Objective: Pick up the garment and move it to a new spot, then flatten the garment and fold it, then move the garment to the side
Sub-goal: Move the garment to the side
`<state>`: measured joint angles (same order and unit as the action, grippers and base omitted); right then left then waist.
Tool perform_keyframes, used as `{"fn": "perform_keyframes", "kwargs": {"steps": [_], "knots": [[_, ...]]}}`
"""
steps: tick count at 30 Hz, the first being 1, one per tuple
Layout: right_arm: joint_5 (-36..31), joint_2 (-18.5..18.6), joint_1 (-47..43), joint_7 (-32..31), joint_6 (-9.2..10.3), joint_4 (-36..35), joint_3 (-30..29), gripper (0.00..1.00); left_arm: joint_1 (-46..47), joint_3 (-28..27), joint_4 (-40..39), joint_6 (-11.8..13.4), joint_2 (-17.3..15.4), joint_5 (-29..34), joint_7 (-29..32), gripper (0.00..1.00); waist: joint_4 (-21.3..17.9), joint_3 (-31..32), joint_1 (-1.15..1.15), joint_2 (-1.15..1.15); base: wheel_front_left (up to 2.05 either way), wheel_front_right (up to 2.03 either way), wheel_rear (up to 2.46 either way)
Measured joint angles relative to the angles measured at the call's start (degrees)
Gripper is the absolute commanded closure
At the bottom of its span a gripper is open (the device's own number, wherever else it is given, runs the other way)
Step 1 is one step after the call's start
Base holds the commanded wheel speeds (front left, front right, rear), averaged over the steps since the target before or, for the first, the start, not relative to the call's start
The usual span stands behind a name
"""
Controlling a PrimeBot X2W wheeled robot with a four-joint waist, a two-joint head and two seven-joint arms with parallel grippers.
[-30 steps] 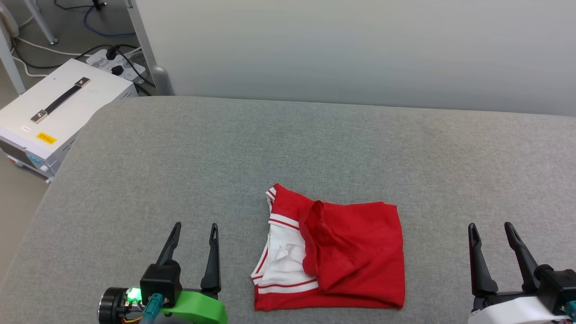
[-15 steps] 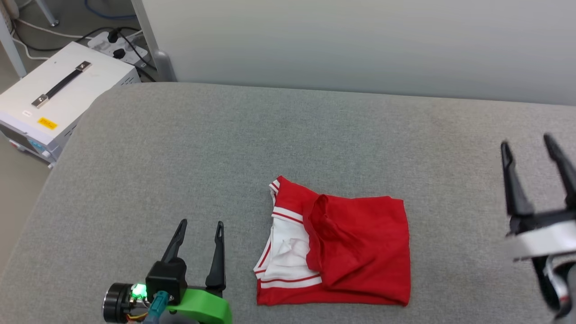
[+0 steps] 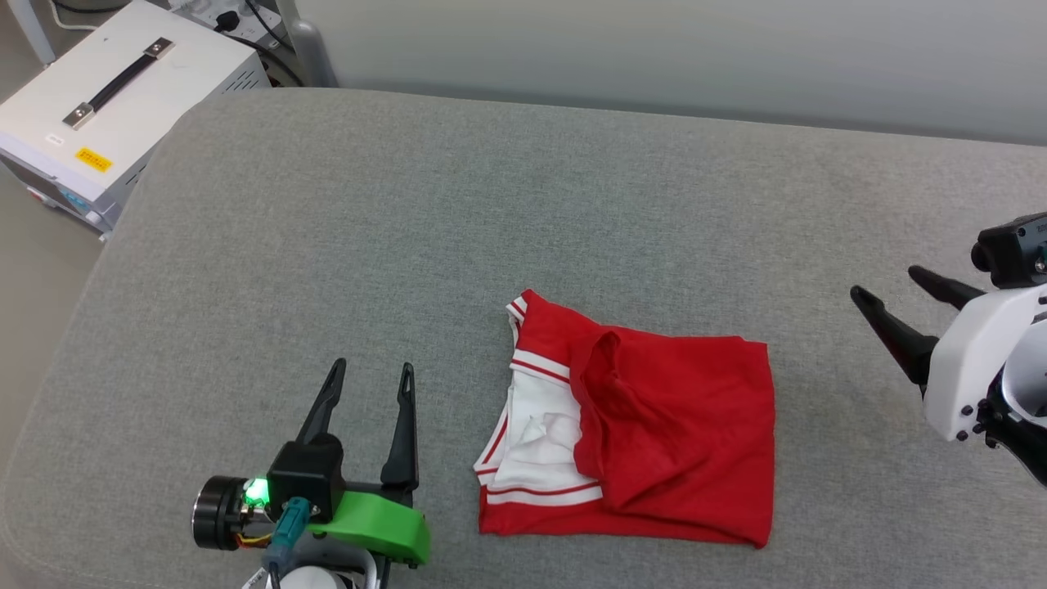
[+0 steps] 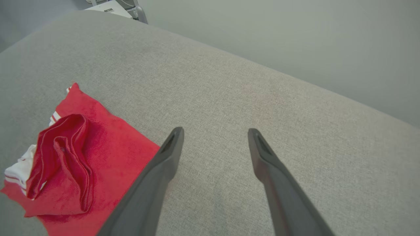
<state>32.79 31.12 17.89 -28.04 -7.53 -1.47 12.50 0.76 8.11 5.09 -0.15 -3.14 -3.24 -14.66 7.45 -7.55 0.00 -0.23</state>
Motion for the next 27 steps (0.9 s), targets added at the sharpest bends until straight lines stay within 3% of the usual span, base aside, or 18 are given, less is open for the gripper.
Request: {"fn": "perform_keyframes", "kwargs": {"steps": [6, 10, 20, 27], "knots": [[11.9, 0.0, -3.3, -11.1, 0.0, 1.1, -0.5, 0.0, 1.7, 1.0, -0.1, 0.4, 0.0, -0.6, 0.0, 0.0, 1.3, -1.9, 0.0, 0.0, 0.0, 0.0, 0.0], [15.6, -0.7, -5.1, -14.9, 0.0, 1.9, -0.6, 0.0, 2.6, 1.5, 0.0, 0.4, 0.0, -1.1, 0.0, 0.0, 2.3, -3.2, 0.0, 0.0, 0.0, 0.0, 0.0], [17.4, -4.6, -5.1, -17.1, 0.0, 6.0, 2.7, 0.0, 4.6, 3.4, 0.2, 0.9, 0.0, -2.3, 0.0, 0.0, 4.9, -6.3, 0.0, 0.0, 0.0, 0.0, 0.0], [17.6, -5.4, -4.2, -16.8, 0.0, 8.9, 6.0, 0.0, 5.4, 4.1, 0.4, 1.2, 0.0, -2.4, 0.0, 0.0, 6.6, -7.7, 0.0, 0.0, 0.0, 0.0, 0.0]]}}
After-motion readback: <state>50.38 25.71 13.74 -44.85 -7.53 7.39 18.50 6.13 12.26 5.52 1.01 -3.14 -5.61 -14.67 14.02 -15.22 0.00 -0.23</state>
